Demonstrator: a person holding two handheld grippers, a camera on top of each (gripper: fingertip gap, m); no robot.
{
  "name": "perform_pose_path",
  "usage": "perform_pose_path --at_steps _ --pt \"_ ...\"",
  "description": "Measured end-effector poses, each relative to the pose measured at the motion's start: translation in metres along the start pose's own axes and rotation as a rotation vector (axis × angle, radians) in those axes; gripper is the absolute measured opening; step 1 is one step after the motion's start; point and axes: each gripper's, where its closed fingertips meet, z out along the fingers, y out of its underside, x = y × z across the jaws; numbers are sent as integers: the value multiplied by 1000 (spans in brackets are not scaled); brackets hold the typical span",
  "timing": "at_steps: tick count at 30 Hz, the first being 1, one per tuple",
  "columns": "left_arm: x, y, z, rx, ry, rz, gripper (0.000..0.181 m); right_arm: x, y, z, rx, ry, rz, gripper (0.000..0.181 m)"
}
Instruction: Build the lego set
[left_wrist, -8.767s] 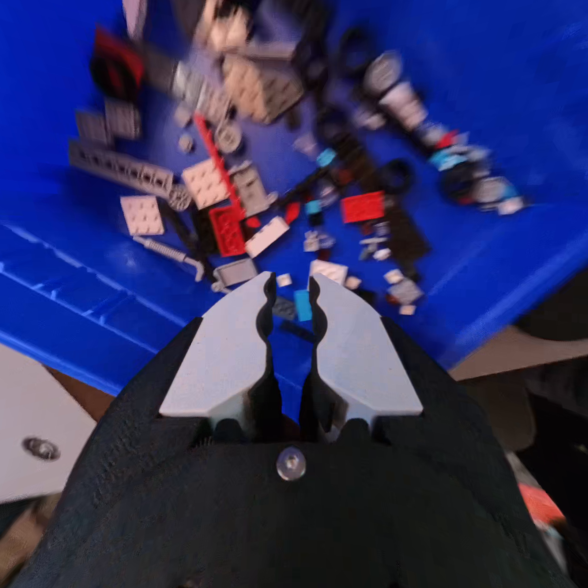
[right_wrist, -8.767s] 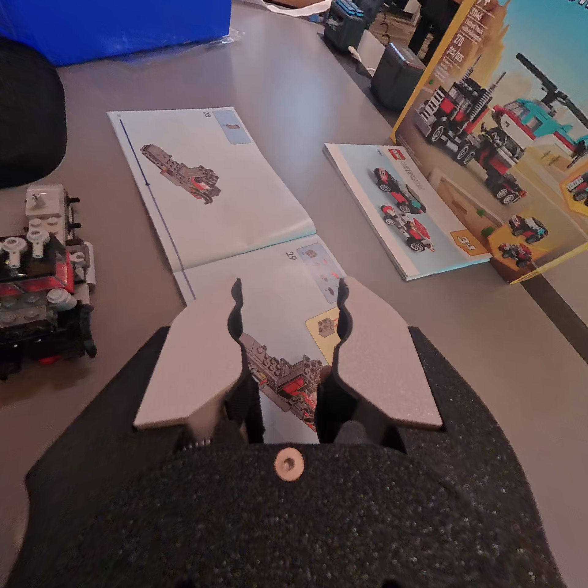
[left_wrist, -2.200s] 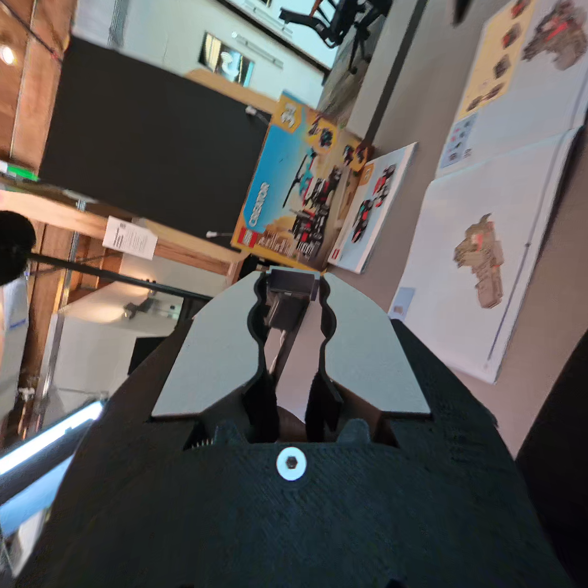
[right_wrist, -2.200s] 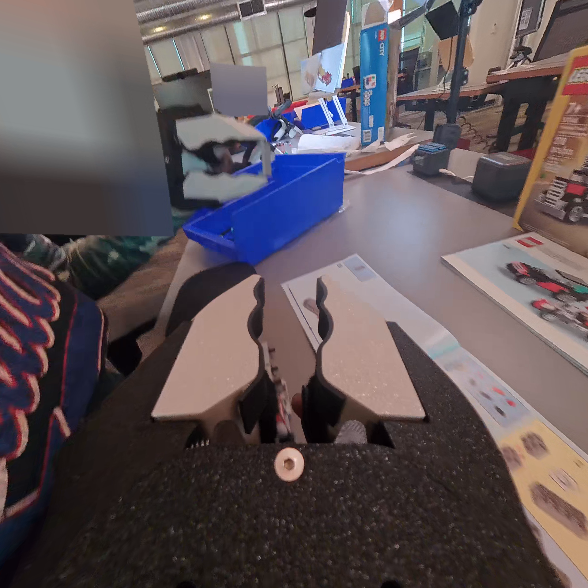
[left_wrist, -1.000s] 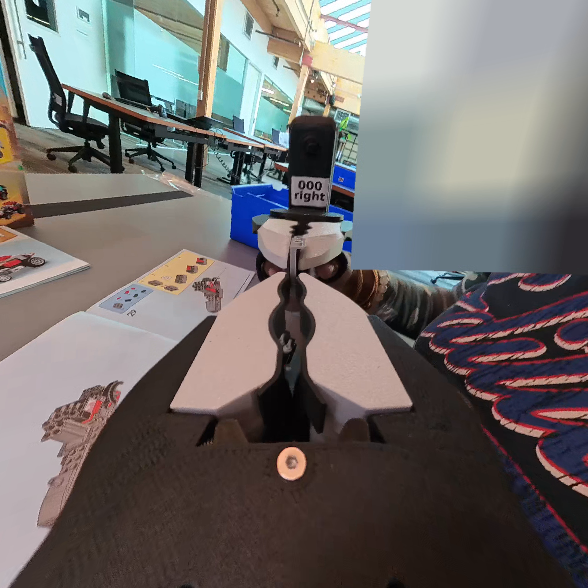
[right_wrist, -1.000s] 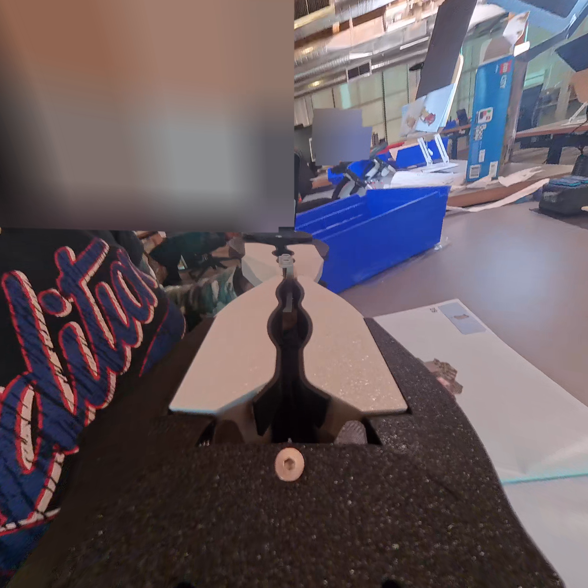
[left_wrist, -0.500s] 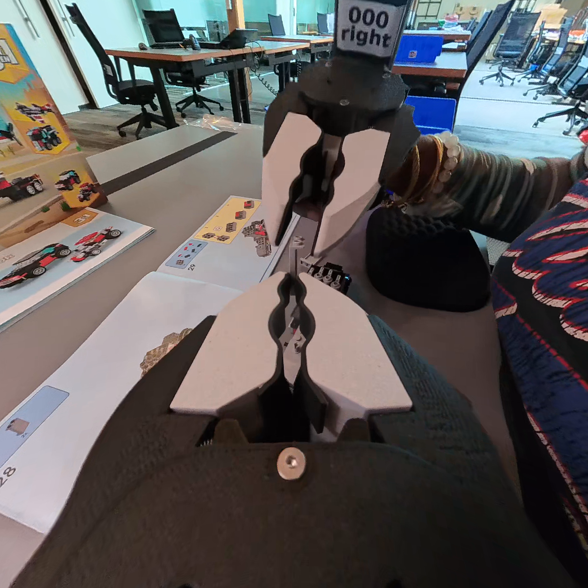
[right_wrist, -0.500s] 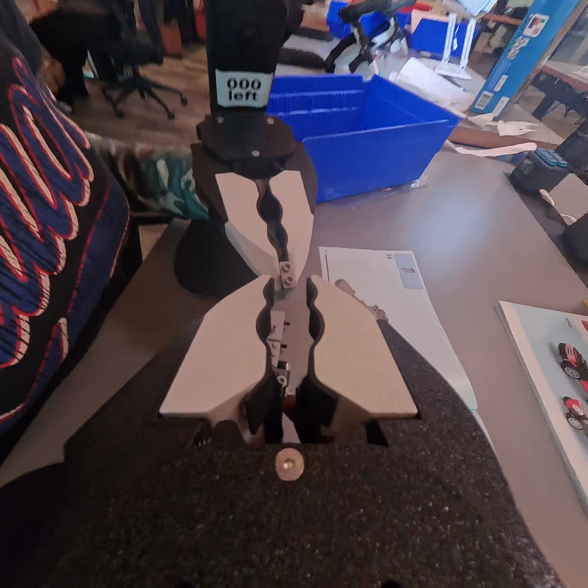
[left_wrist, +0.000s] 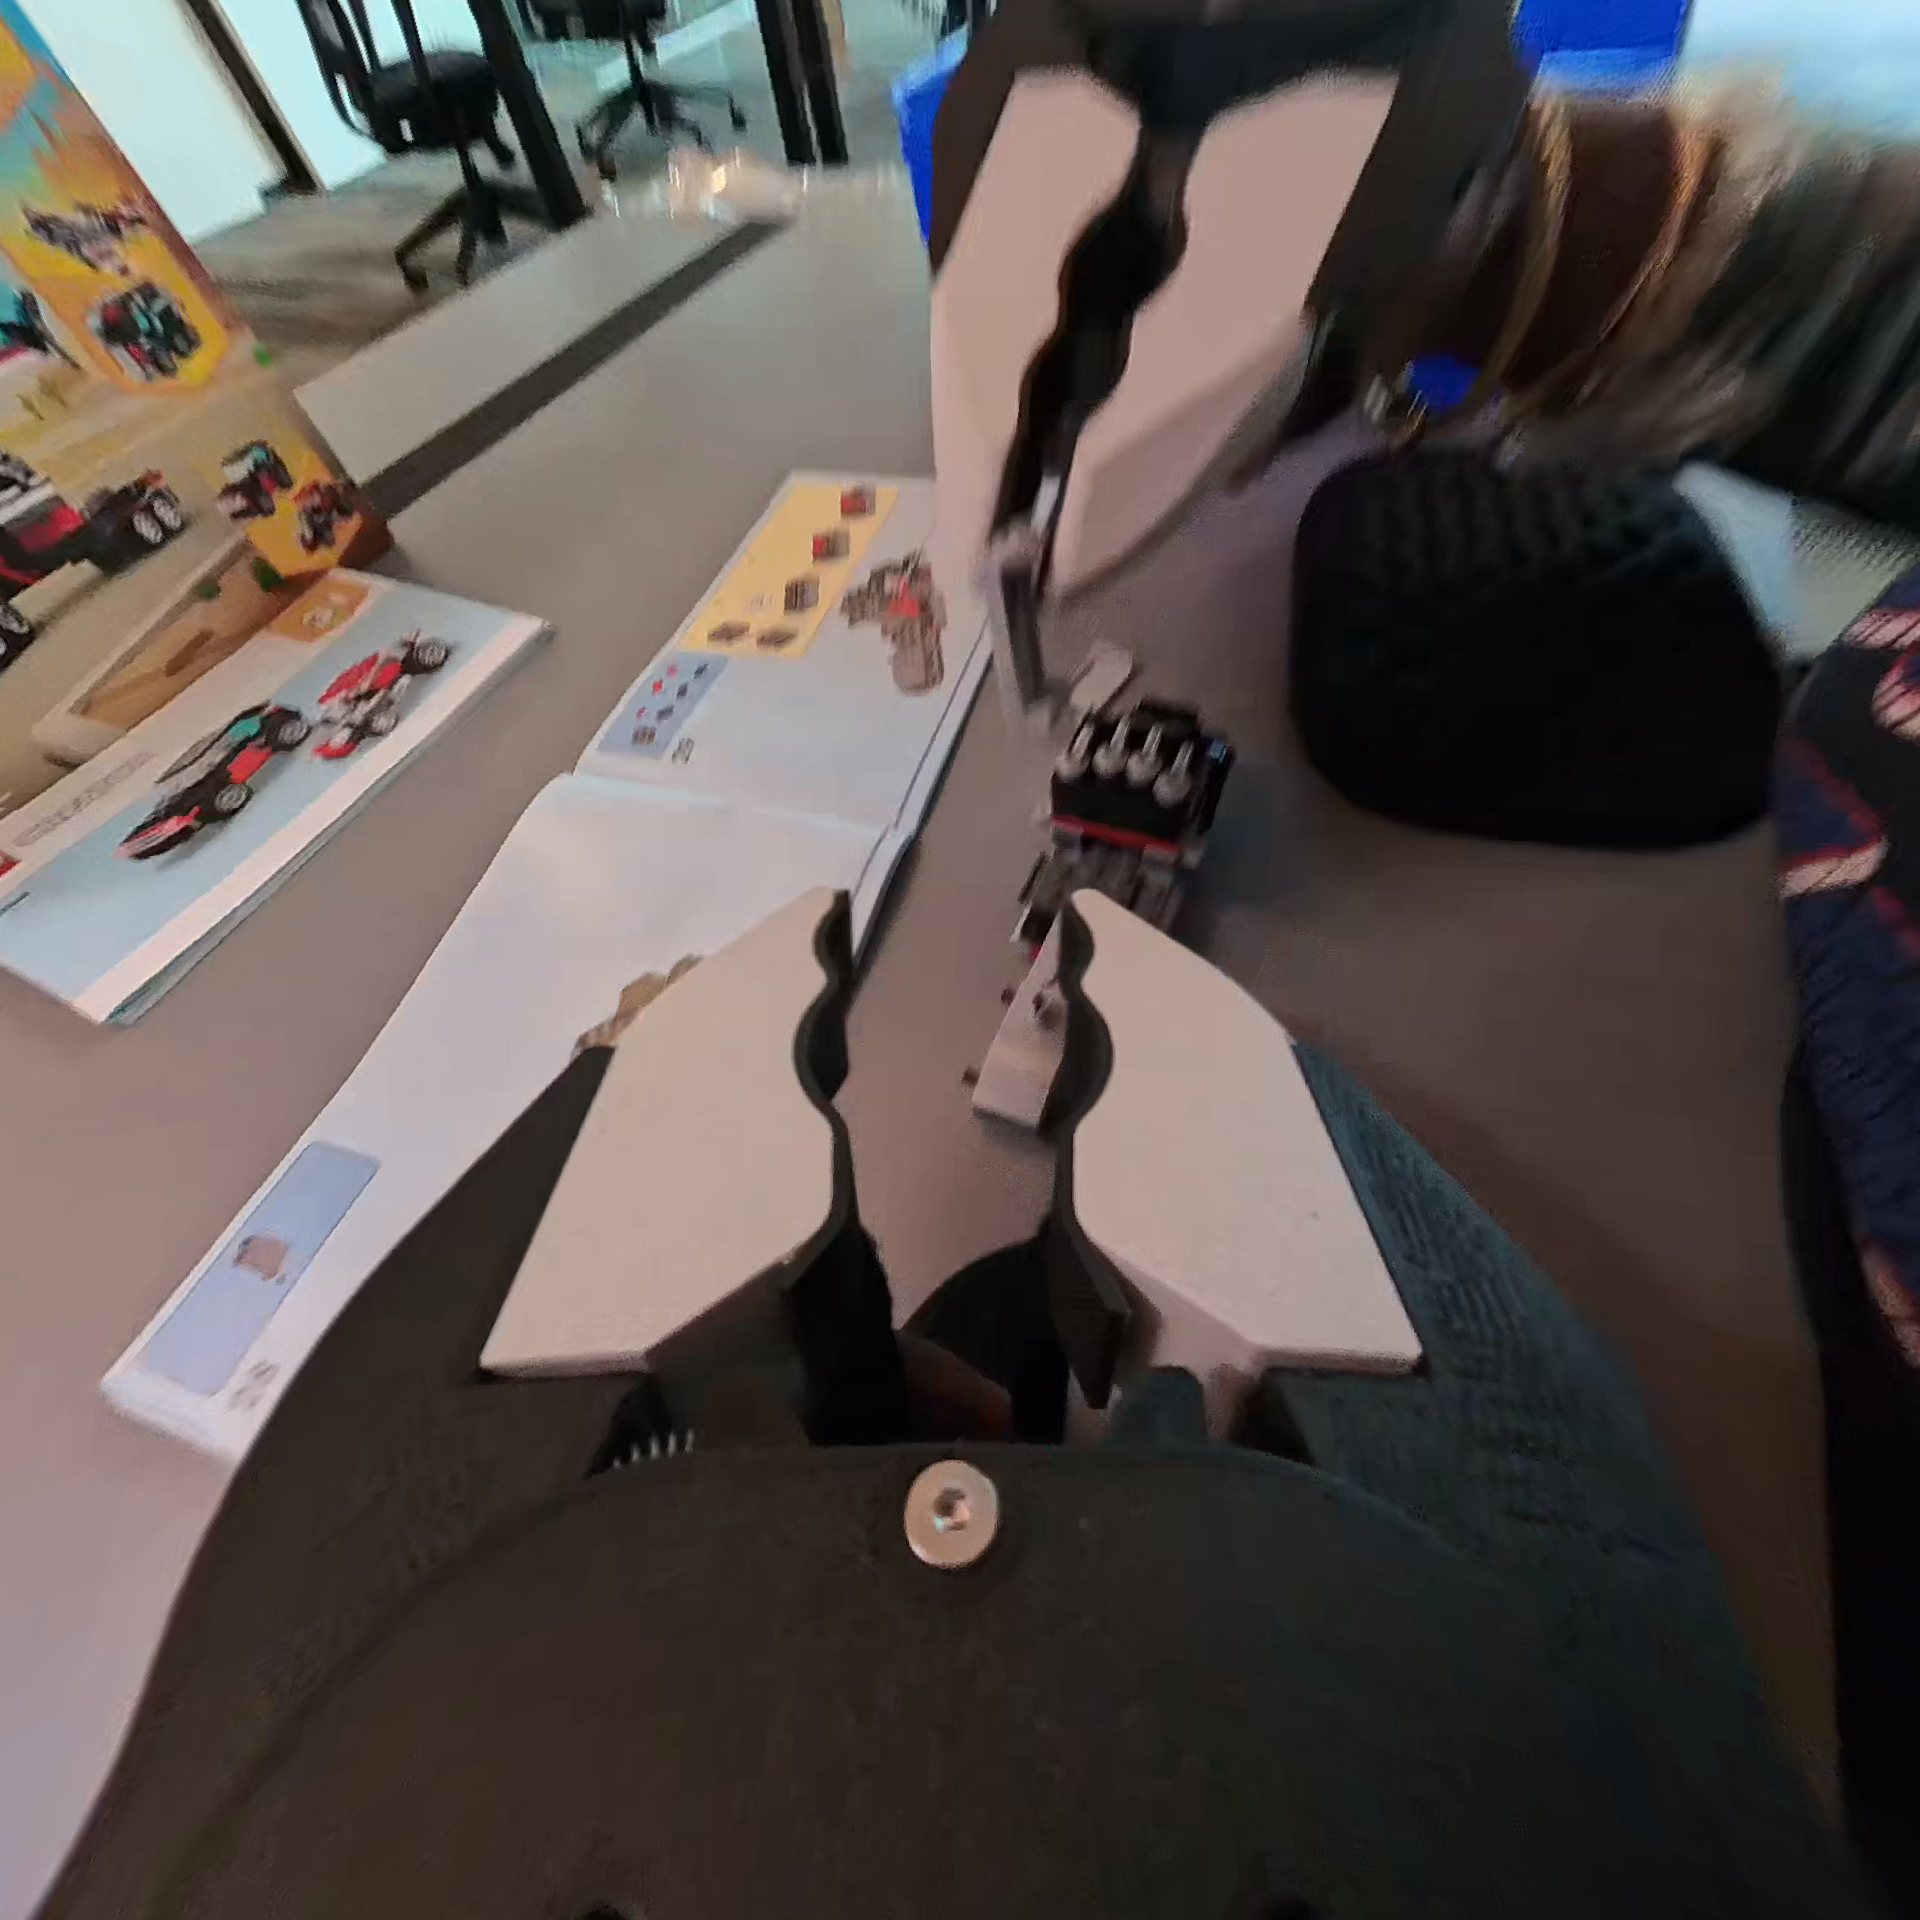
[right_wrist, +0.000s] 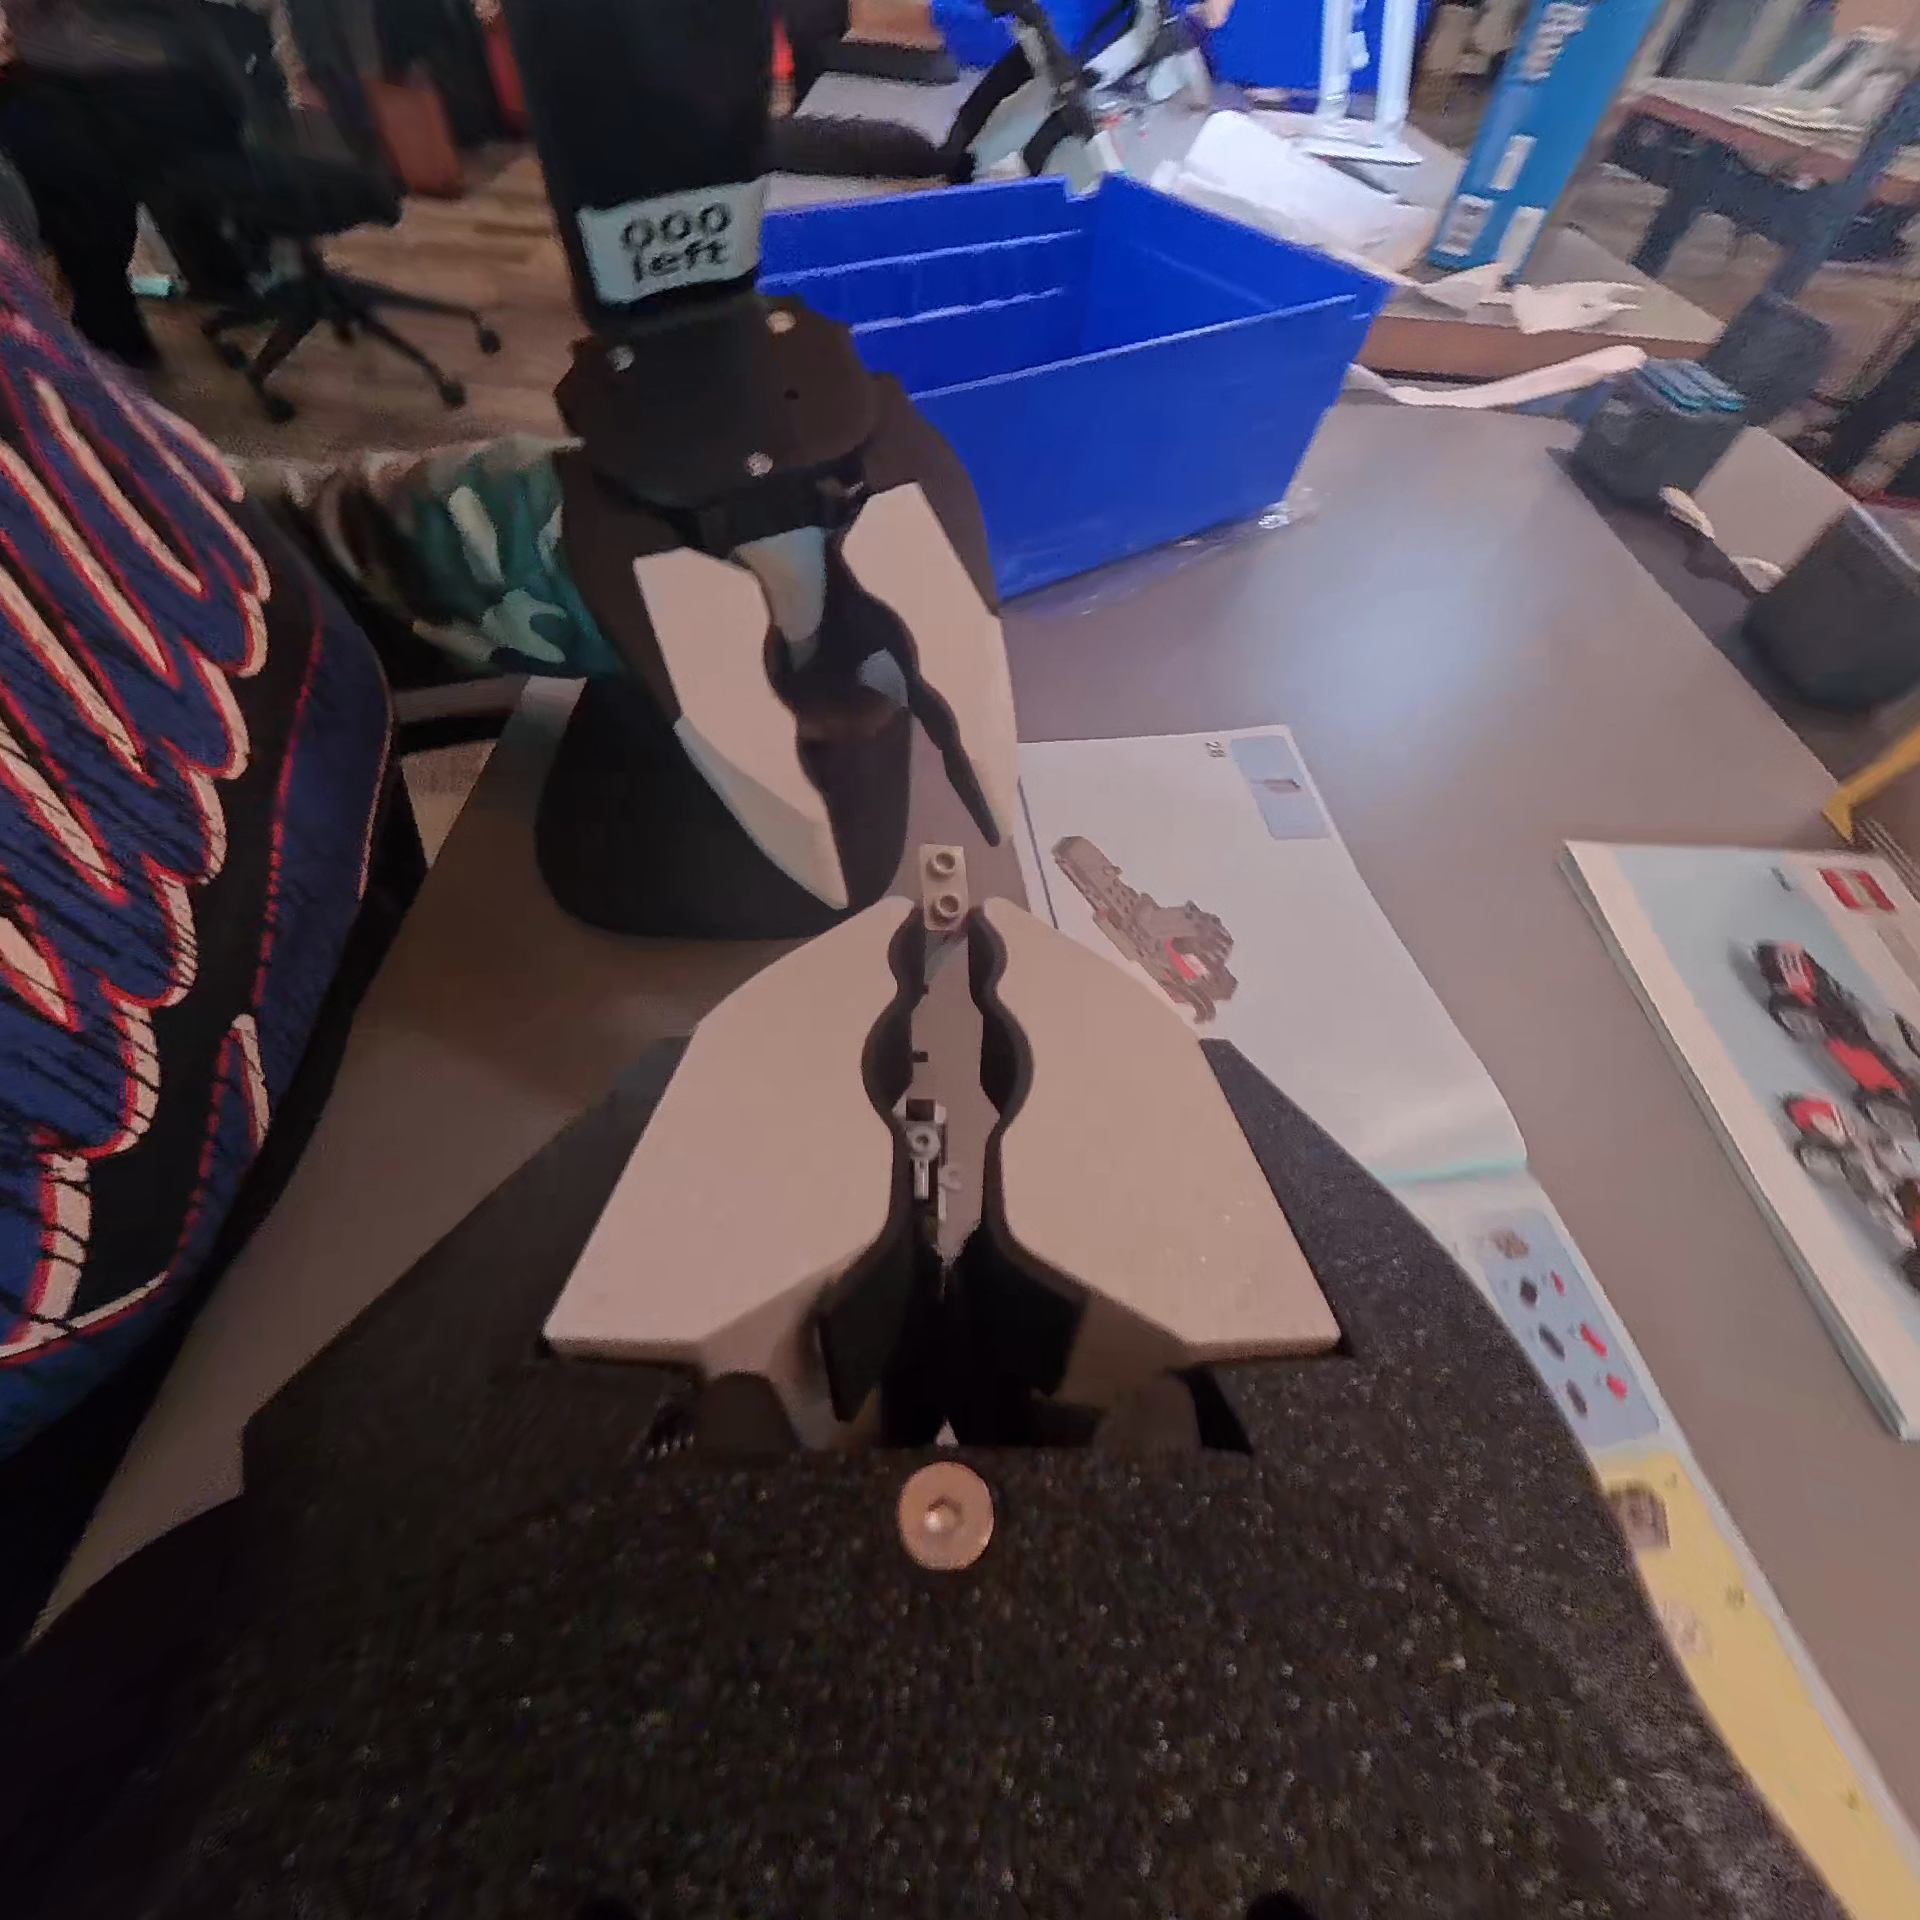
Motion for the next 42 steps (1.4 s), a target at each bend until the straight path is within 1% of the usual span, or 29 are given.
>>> perform_pose_path --at_steps 2,3,6,8,10,12,16,19,21,27,35,42 --pt "-3 13 1 -107 -14 65 47 4 1 -14 26 31 71 8" --pt "-2 19 3 -156 -6 100 48 3 3 -21 31 30 104 8" --pt "4 33 12 -273 51 171 48 -16 13 -39 -13 -68 175 8" --pt "10 40 20 -325 102 190 48 -31 23 -44 -66 -126 202 8" --pt "13 46 24 -374 140 190 47 -44 37 -41 -142 -162 218 8" --pt "16 51 26 -410 163 183 40 -55 54 -34 -222 -191 235 8" --pt "20 58 23 -459 154 154 33 -66 86 -23 -377 -206 261 8" --pt "23 62 21 -486 133 130 31 -56 95 -20 -408 -146 249 8" --pt "26 65 19 -502 130 125 29 -49 96 -21 -405 -116 247 8" --pt "41 65 18 -514 146 92 28 -30 95 -25 -381 -38 215 8" --pt "60 60 24 -495 190 97 30 -14 99 -25 -371 -22 153 8" --pt "77 54 34 -475 247 103 31 -10 99 -27 -370 -30 119 8"
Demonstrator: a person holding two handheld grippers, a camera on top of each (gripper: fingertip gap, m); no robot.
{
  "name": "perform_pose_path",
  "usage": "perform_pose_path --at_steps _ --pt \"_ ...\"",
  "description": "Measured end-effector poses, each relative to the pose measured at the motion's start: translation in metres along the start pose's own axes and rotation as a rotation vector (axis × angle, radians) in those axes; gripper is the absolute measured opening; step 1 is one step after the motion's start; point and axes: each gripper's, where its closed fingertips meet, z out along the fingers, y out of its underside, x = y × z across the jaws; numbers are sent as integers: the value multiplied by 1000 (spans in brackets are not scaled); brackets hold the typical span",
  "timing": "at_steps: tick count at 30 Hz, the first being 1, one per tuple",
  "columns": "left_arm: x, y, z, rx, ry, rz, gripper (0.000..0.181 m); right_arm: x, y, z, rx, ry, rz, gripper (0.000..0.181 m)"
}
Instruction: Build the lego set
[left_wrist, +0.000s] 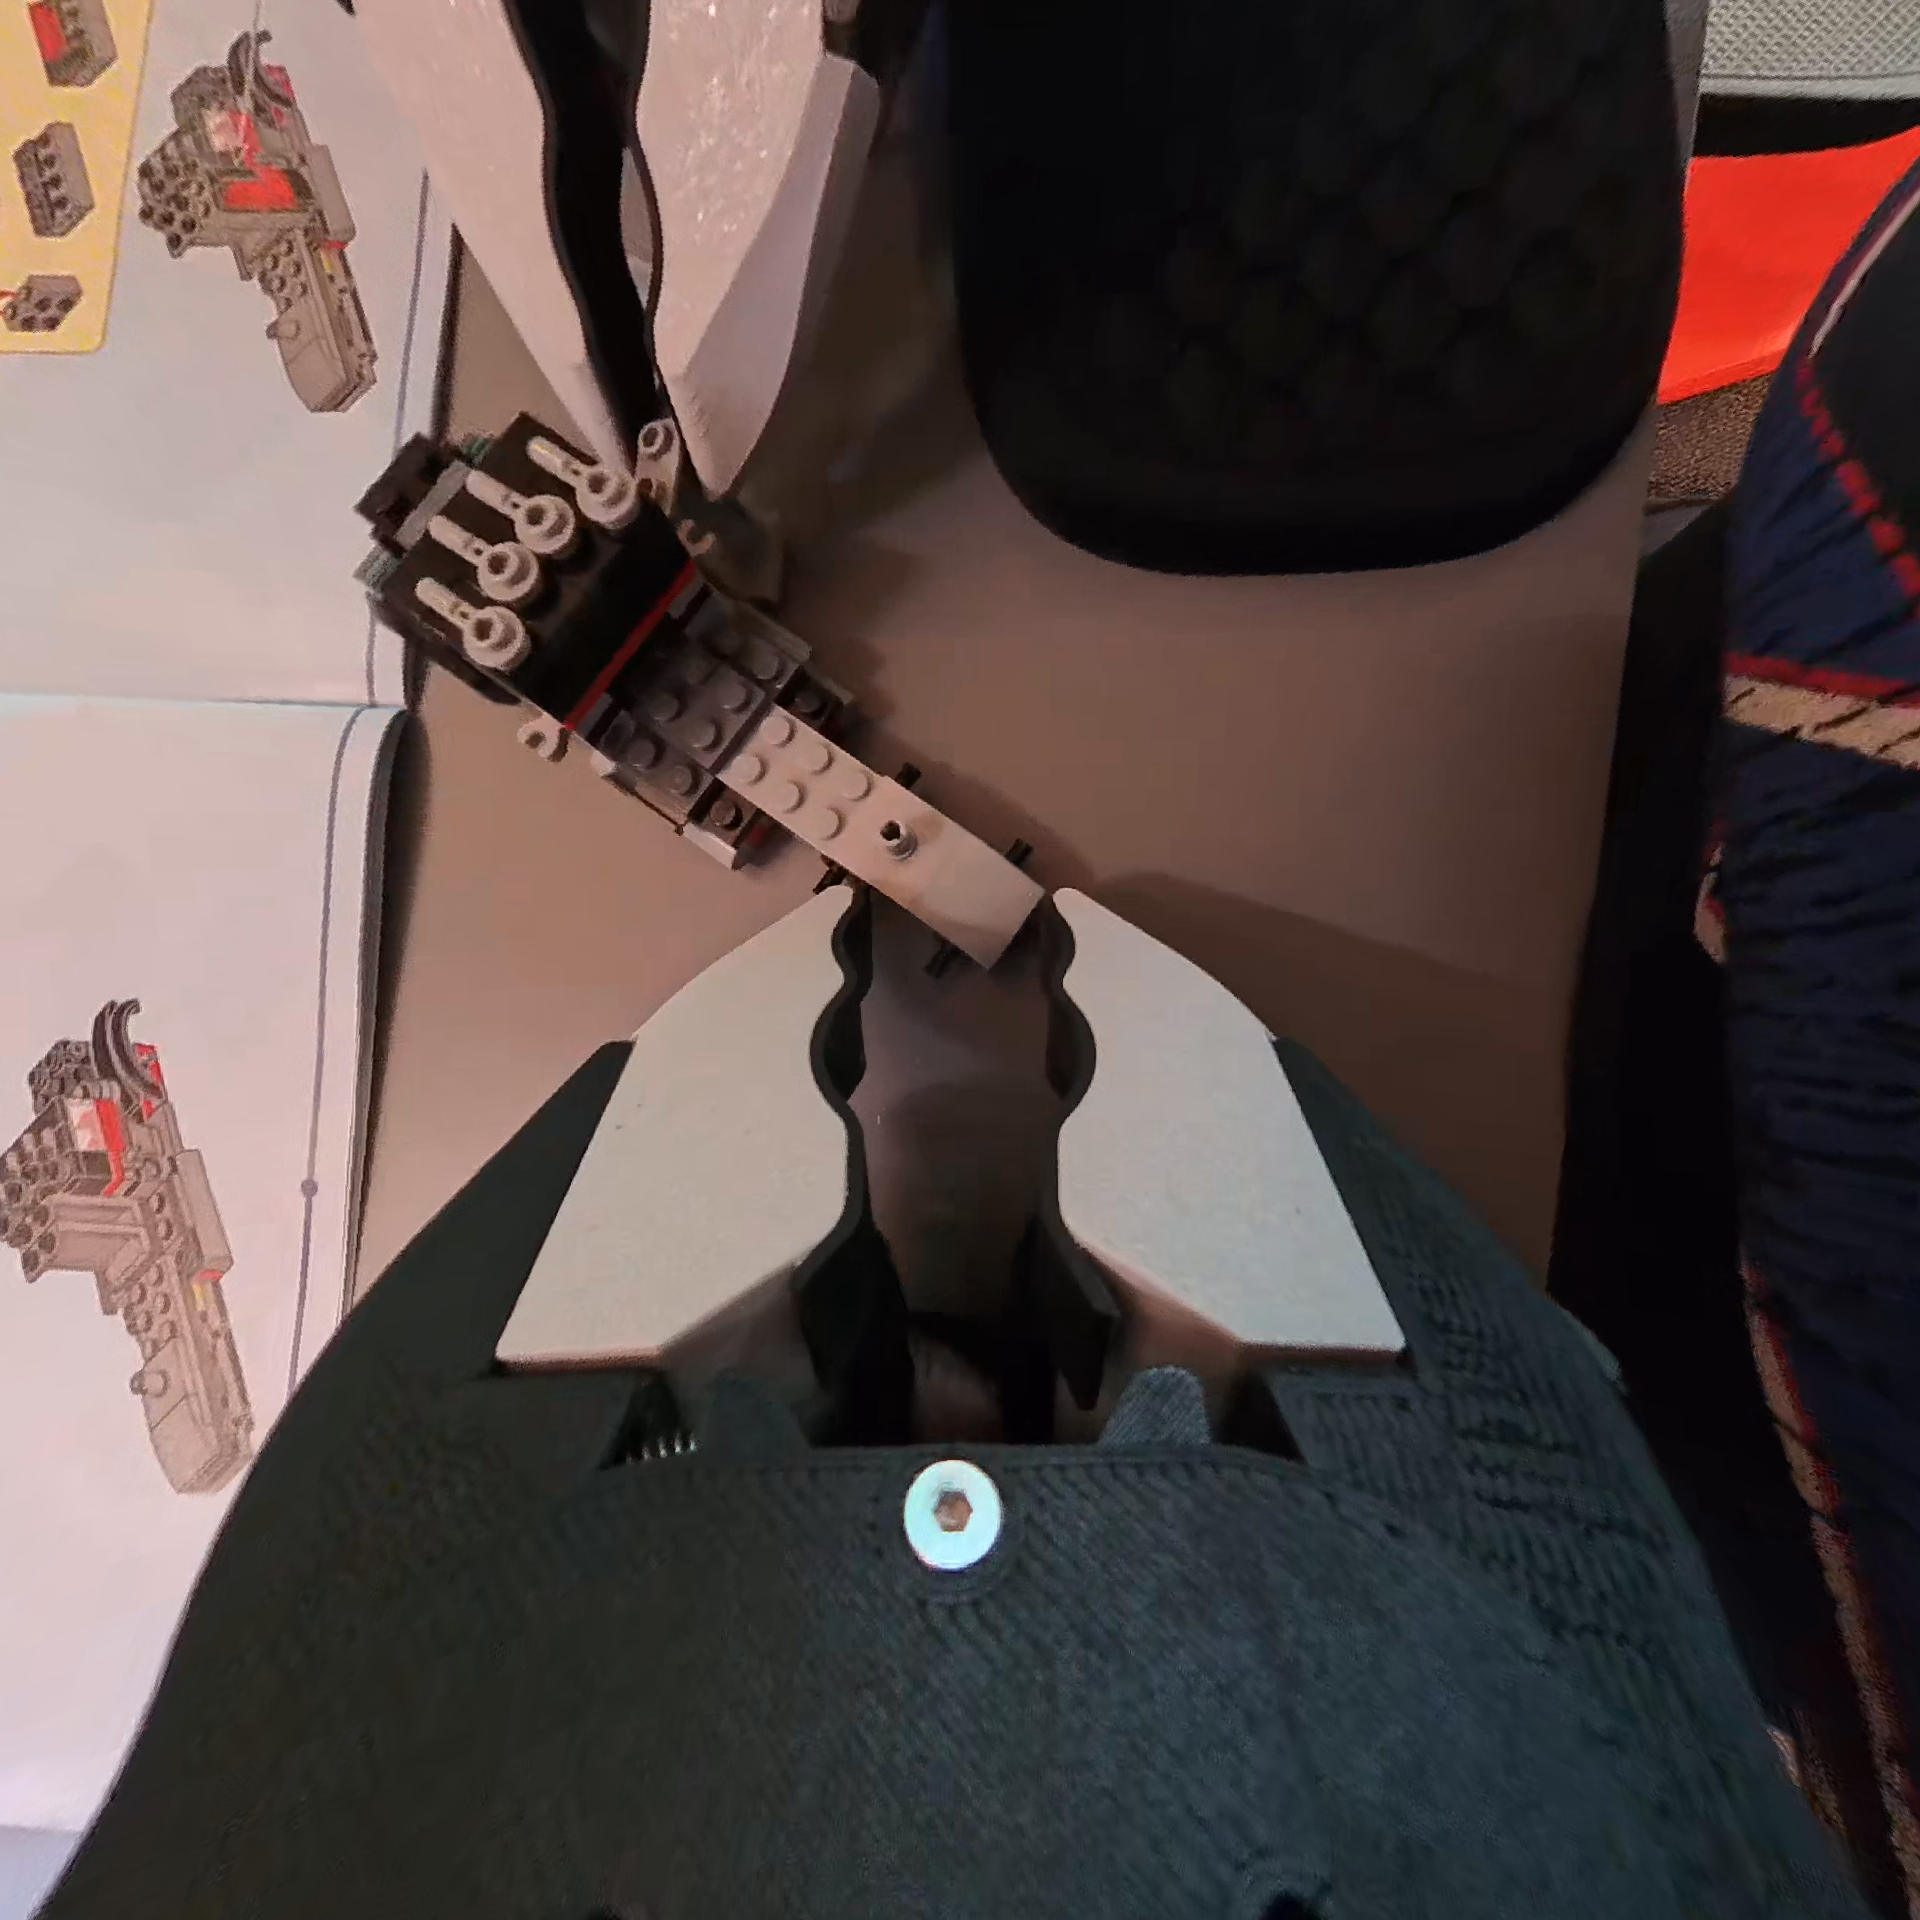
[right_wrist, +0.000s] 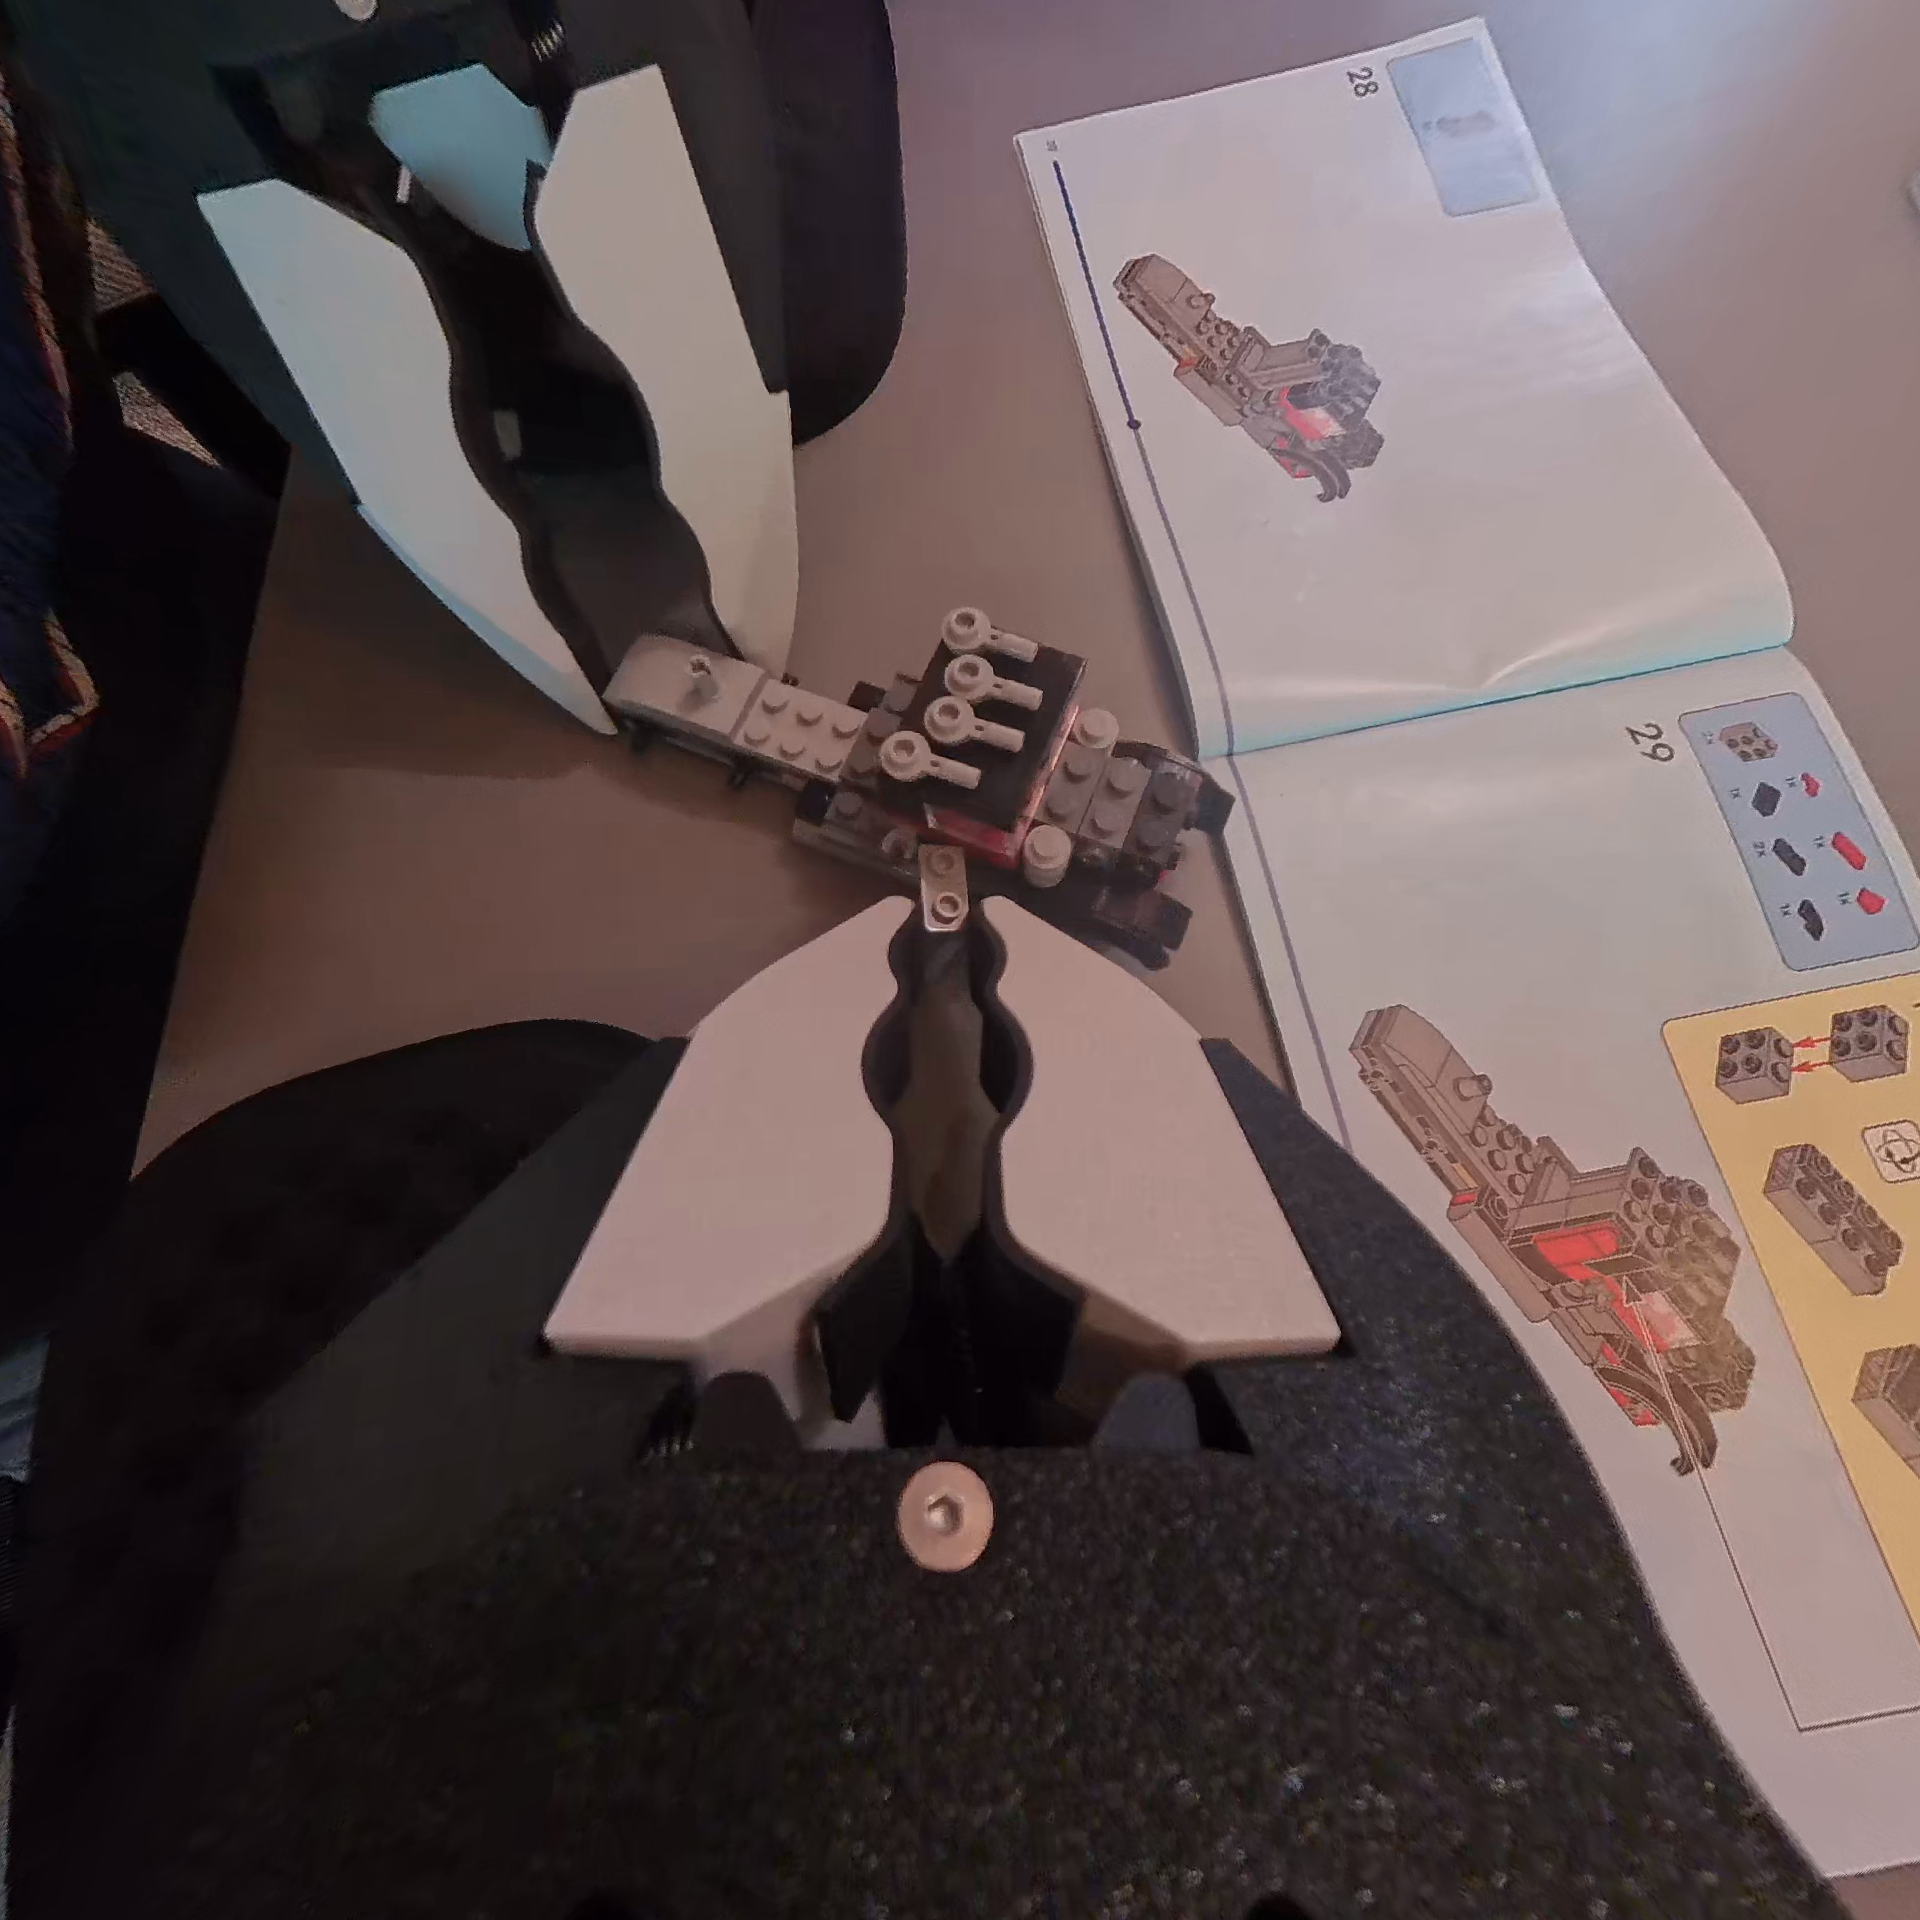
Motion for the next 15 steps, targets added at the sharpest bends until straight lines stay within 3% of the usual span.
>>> perform_pose_path --at_steps 9,15 --pt "7 -10 7 2 37 -6 31 3 5 -6 0 30 14 8" --pt "-22 -20 -27 206 -11 -119 31 0 -5 -29 69 138 31 8"
